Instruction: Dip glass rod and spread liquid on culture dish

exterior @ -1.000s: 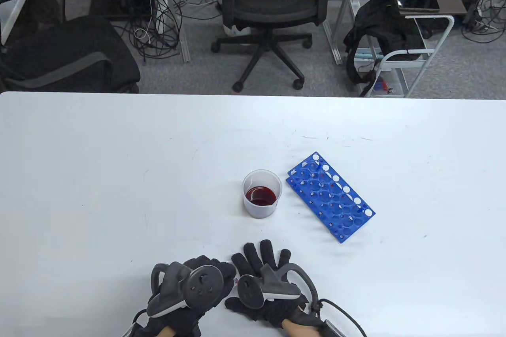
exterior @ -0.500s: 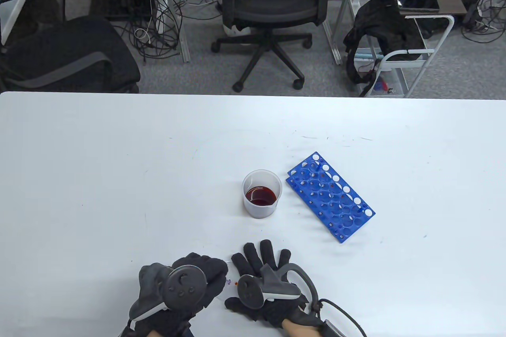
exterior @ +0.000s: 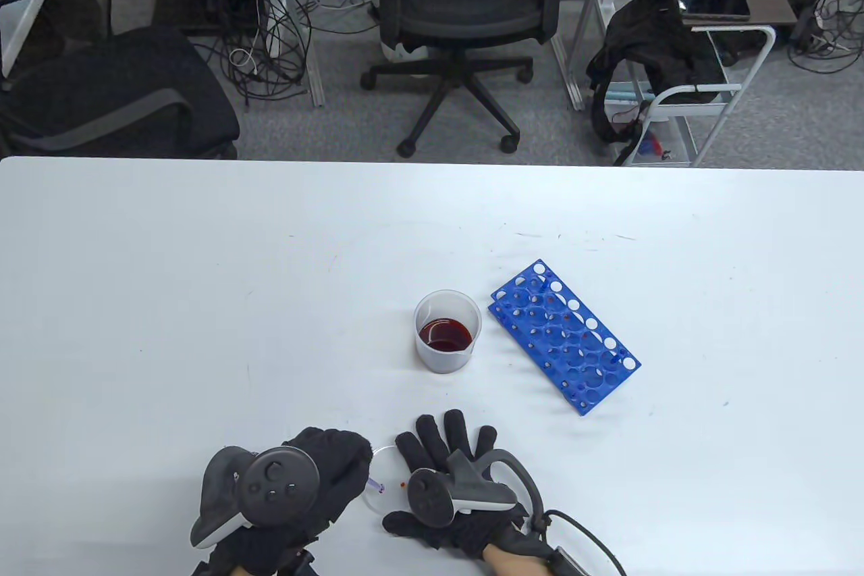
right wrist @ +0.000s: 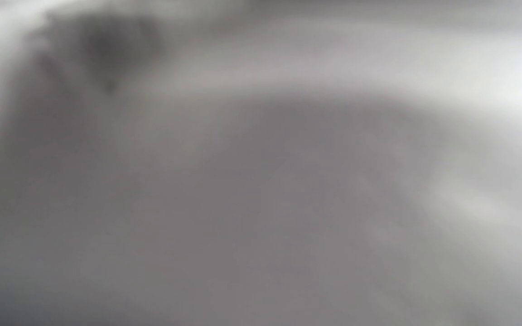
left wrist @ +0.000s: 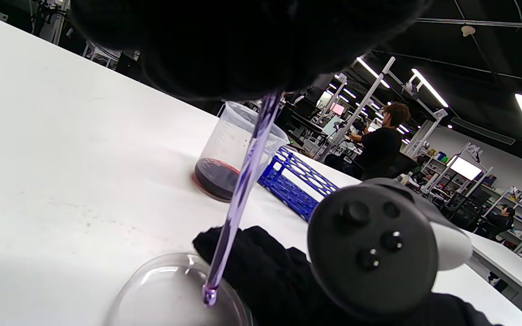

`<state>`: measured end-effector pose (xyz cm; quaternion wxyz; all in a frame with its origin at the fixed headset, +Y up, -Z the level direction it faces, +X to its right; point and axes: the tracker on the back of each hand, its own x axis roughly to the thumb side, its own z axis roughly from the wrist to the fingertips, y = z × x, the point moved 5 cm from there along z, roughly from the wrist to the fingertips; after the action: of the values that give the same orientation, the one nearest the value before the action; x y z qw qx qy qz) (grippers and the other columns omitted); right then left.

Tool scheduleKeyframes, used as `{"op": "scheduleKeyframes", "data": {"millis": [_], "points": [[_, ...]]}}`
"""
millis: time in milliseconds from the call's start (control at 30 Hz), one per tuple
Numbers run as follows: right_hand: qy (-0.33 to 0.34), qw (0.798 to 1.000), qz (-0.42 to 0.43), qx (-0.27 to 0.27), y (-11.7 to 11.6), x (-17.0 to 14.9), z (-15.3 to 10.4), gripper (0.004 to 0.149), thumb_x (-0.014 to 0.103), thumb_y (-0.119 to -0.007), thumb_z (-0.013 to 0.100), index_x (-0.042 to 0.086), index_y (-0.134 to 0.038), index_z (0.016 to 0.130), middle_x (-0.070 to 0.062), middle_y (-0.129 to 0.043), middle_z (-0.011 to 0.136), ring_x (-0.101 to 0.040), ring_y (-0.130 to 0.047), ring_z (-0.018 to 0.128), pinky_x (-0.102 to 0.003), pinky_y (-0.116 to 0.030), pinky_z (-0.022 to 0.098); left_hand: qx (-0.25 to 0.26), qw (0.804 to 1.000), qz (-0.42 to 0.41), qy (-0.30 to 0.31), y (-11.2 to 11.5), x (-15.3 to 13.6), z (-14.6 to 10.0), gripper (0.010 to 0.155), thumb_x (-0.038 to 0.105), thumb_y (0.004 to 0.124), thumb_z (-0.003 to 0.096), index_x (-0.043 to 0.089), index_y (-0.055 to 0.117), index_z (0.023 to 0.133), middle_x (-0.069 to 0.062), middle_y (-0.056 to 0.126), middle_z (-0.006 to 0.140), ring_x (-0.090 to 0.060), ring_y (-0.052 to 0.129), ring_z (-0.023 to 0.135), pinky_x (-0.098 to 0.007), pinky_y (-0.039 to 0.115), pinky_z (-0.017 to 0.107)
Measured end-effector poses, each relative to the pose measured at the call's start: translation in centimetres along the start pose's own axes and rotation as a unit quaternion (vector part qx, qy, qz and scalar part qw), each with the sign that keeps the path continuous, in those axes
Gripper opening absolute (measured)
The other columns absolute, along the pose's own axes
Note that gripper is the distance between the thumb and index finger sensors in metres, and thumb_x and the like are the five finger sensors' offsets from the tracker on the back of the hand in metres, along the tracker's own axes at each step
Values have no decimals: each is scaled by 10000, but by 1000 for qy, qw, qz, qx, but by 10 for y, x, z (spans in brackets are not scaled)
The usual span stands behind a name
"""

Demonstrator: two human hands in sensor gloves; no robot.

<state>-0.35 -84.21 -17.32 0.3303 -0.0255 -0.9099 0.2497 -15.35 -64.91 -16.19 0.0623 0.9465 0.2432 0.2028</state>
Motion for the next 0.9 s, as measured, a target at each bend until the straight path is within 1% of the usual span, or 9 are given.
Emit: {"op": "scheduleKeyframes", "data": {"millis": [133, 200, 267, 333, 400, 500, 600, 700, 900], "points": [[25, 991, 100, -83, 29, -1, -13, 1098, 817, -416, 525, 40, 76, 1125, -347, -55, 1182, -658, -79, 1016, -894, -205, 575, 1, 1000, 2, -1, 0, 0, 0, 371, 389, 772, 586, 155, 859, 860, -46, 959, 738, -353, 973, 617, -461, 840, 524], [38, 980, 103, -169, 51, 3, -26, 1075, 812, -474, 524, 6, -165, 1166, -349, -208, 1192, -647, -232, 1044, -887, -275, 587, 0, 1000, 2, -1, 0, 0, 0, 370, 389, 772, 586, 157, 858, 860, -45, 958, 739, -353, 972, 617, -462, 840, 525], [45, 956, 104, -271, 74, 11, -44, 1077, 805, -526, 521, -19, -302, 1177, -325, -379, 1174, -594, -437, 1034, -858, -379, 611, -4, 1000, 5, 0, 2, 1, 1, 372, 390, 772, 586, 155, 858, 860, -46, 958, 739, -353, 972, 617, -461, 839, 525], [50, 933, 107, -340, 87, 20, -59, 996, 766, -604, 519, -5, -469, 1135, -273, -565, 1102, -498, -654, 931, -767, -546, 631, -6, 1000, 5, 1, 4, 2, 2, 371, 390, 772, 585, 157, 859, 861, -47, 960, 739, -353, 973, 616, -460, 841, 524], [58, 919, 106, -375, 94, 31, -68, 904, 727, -657, 518, 24, -577, 1081, -211, -714, 977, -364, -807, 744, -603, -719, 580, -7, 1000, 6, 2, 5, 3, 2, 372, 392, 774, 583, 157, 861, 858, -44, 965, 736, -350, 981, 610, -457, 848, 516], [60, 904, 99, -411, 97, 46, -75, 754, 629, -745, 520, 46, -697, 995, -107, -861, 759, -180, -886, 478, -441, -842, 409, -6, 1000, 5, 4, 6, 4, 2, 373, 394, 777, 581, 158, 863, 857, -44, 971, 734, -345, 990, 603, -452, 856, 510], [61, 891, 88, -441, 100, 59, -78, 569, 513, -796, 534, 73, -797, 894, -23, -923, 595, -82, -887, 320, -345, -878, 285, -9, 1000, -6, 9, 7, 4, 3, 374, 393, 779, 579, 155, 864, 856, -45, 974, 732, -346, 993, 601, -452, 859, 506], [49, 888, 83, -450, 104, 60, -75, 447, 429, -799, 550, 103, -812, 855, -4, -930, 577, -54, -885, 292, -314, -883, 251, -6, 1000, -20, 17, 5, 3, 2, 375, 393, 777, 581, 155, 864, 857, -44, 976, 734, -344, 998, 602, -449, 865, 505], [43, 890, 54, -451, 107, 60, -72, 435, 411, -768, 566, 89, -784, 859, -7, -933, 594, -45, -886, 289, -298, -883, 235, 14, 998, -52, 32, 2, 0, 1, 459, 454, 722, 596, 148, 856, 911, -55, 969, 798, -370, 985, 675, -467, 851, 554]]}}
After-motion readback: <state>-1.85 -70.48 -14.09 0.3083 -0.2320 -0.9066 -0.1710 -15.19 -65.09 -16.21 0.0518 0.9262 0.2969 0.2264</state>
